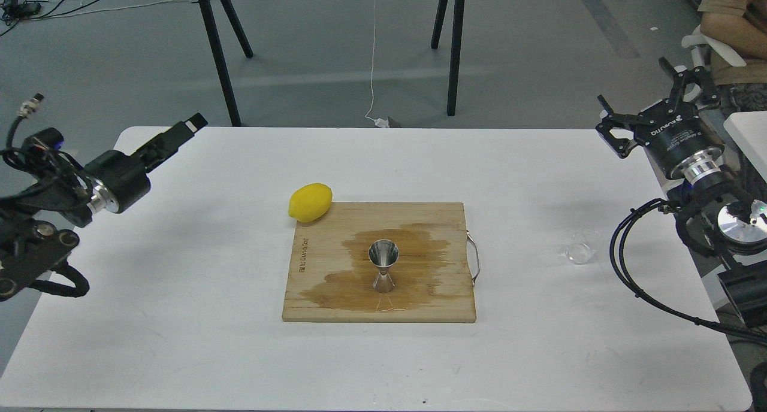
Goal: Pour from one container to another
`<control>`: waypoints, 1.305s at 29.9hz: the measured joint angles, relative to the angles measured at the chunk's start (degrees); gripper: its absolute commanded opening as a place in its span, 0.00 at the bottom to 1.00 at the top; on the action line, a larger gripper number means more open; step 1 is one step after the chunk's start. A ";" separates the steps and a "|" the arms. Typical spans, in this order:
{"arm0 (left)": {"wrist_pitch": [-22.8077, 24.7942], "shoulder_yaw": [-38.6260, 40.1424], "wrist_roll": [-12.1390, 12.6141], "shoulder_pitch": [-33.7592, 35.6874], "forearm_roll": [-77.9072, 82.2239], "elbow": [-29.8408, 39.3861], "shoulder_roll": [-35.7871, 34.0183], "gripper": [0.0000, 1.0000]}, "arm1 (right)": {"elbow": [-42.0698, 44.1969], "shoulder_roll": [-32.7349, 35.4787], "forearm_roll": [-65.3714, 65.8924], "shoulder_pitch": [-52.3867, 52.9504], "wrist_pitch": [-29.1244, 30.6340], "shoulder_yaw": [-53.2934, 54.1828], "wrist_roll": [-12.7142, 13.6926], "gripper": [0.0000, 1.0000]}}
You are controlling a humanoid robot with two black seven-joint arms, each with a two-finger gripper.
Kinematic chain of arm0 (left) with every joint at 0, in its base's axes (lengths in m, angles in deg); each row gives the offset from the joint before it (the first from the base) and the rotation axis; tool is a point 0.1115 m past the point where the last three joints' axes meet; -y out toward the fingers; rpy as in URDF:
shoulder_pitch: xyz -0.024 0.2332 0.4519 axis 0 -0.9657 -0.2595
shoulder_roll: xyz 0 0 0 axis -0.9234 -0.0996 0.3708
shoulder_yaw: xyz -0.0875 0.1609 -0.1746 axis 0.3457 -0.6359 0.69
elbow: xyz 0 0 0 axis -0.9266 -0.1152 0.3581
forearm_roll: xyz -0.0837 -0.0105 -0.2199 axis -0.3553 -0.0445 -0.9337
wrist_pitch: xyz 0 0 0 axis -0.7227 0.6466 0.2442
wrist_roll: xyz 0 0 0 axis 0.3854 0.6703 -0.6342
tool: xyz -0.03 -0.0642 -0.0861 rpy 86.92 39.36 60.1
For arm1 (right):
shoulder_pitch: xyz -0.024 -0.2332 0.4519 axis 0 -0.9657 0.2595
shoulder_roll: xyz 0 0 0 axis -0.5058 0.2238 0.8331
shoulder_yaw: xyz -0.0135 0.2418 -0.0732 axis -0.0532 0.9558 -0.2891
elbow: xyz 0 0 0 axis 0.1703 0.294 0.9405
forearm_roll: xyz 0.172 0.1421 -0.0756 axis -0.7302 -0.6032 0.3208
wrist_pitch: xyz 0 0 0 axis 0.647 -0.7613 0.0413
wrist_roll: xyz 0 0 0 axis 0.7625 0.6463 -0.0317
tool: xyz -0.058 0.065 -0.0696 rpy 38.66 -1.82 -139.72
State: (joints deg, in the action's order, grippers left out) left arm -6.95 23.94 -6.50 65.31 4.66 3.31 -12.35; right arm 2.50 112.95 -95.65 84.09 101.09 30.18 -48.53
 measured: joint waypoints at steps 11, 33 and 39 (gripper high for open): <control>9.80 4.90 0.00 0.73 -40.60 -7.88 2.33 1.00 | -6.07 -1.13 -19.42 4.35 -13.90 0.91 13.07 1.00; 9.77 5.75 0.00 -1.35 -42.24 -7.80 5.89 1.00 | -23.52 23.66 -47.20 -30.03 -46.98 10.51 22.82 1.00; 9.77 5.74 0.00 -2.42 -42.21 -7.80 6.04 1.00 | -21.91 19.00 -46.73 -31.16 -47.43 10.17 22.82 0.99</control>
State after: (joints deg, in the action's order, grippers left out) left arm 2.82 29.68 -6.51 62.88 -37.55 -4.49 -6.31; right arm -19.41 131.95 -142.37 52.94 53.66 40.36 -25.71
